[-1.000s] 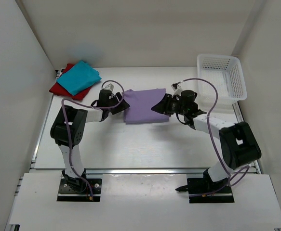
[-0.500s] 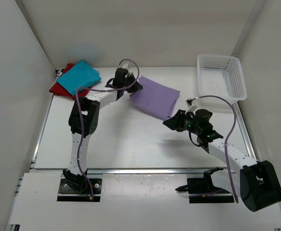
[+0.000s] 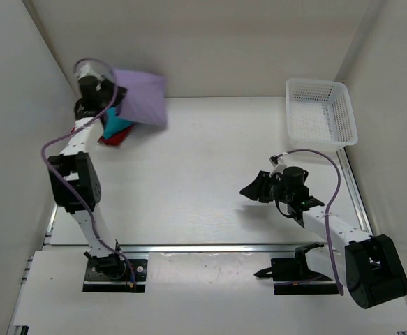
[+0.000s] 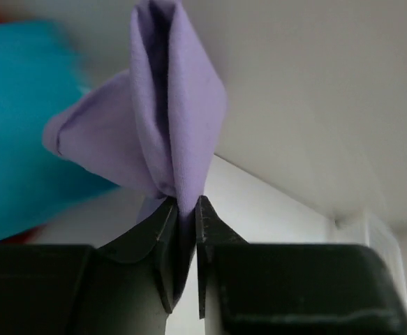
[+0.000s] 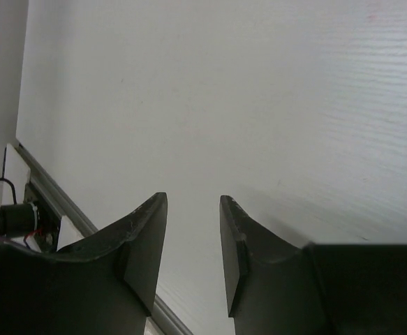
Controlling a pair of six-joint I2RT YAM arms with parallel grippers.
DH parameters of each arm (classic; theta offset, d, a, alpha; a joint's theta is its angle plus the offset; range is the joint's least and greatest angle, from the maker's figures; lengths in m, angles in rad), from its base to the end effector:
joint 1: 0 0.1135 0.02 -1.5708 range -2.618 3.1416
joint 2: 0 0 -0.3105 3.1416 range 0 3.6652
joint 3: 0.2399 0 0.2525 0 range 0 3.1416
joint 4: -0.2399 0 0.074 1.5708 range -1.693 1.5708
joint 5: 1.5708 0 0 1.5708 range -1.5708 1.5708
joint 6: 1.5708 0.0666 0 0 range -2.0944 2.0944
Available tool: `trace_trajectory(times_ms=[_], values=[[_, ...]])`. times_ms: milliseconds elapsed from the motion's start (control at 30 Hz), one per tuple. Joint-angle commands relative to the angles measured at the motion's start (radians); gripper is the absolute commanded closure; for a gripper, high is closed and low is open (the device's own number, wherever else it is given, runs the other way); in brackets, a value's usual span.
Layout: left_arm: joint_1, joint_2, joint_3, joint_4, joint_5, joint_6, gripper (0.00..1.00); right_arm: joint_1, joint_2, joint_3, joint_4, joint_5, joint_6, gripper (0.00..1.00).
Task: Fold and stack the t-shirts
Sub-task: Put the neatly folded tshirt into the corner of the board with the left arm
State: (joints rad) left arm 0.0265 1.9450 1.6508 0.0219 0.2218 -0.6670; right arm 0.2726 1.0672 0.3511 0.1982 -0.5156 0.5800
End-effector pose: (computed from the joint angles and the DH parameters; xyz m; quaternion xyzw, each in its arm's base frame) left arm 0.5197 -0.0009 0.3514 -0.2061 0.7673 -0.2728 0.5426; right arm 0.1926 0.0879 0.2044 0.0014 0.8458 0.4016 0.3512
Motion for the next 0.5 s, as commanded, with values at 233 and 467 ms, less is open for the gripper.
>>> trace_trajectory(times_ms=[233,467], values=[[0.369,-0.230,-0.554,0.245,-0.068,-0.174,0.01,0.135,0.022,0.009,-0.002,-0.012,-0.040,0.15],[0.359,-0.458,-0.766,0.243,-0.177,-0.123,0.01,0.187,0.051,0.054,-0.132,0.091,-0.082,0.01]])
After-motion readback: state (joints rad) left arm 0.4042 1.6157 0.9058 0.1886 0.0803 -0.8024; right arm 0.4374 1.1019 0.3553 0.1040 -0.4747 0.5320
